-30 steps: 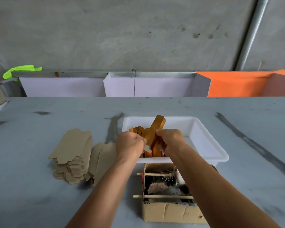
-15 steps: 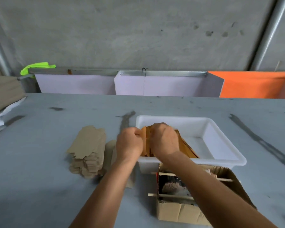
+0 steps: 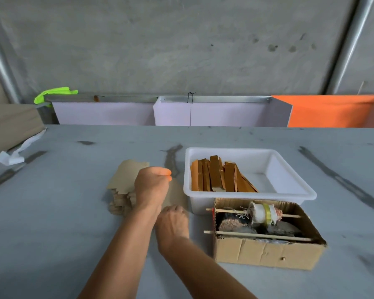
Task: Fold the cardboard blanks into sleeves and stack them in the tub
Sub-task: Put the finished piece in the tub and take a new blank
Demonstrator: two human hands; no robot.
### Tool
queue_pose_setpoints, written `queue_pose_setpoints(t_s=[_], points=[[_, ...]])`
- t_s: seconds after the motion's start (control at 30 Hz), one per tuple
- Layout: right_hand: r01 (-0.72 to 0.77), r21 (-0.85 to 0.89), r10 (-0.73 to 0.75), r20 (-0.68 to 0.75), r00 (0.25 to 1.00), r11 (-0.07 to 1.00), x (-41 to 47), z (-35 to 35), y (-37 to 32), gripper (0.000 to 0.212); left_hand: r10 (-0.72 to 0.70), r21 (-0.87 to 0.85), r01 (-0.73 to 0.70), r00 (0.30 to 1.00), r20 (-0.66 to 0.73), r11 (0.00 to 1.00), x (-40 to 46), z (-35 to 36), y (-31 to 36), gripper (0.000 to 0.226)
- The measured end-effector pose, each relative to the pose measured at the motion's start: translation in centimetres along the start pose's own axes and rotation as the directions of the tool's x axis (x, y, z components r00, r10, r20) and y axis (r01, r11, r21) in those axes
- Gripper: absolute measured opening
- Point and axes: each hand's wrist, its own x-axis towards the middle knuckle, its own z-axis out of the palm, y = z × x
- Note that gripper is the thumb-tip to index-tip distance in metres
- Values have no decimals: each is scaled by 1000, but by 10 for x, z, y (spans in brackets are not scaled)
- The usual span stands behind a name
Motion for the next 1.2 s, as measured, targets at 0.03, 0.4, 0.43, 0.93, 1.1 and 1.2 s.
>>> queue_pose_setpoints(t_s=[0.03, 0.4, 0.43, 0.93, 1.1, 1.2], points=[[36, -41, -36, -6, 999, 999, 0, 4, 0, 30, 7, 3, -7, 1000, -6, 1000, -1, -3, -1, 31], [262, -58, -261, 23, 965, 963, -11, -6, 8, 23, 13, -13, -13, 999, 33, 1000, -13, -3, -6, 30], [252, -55, -251, 23, 968, 966, -13, -7, 9, 23, 14, -9, -13, 999, 39, 1000, -13, -3, -6, 28], [15, 265, 85, -361, 928, 964, -50, -85, 38, 19, 322, 257, -302, 946, -39, 918, -17, -42, -10, 20], [-81, 732, 341, -213, 916, 676, -69, -94, 90, 16, 186, -1, -189, 965, 184, 982, -31, -40, -14, 20], [-172, 882, 371, -4, 928, 439, -82, -91, 111, 15, 121, -61, -109, 962, 245, 992, -38, -35, -17, 18]])
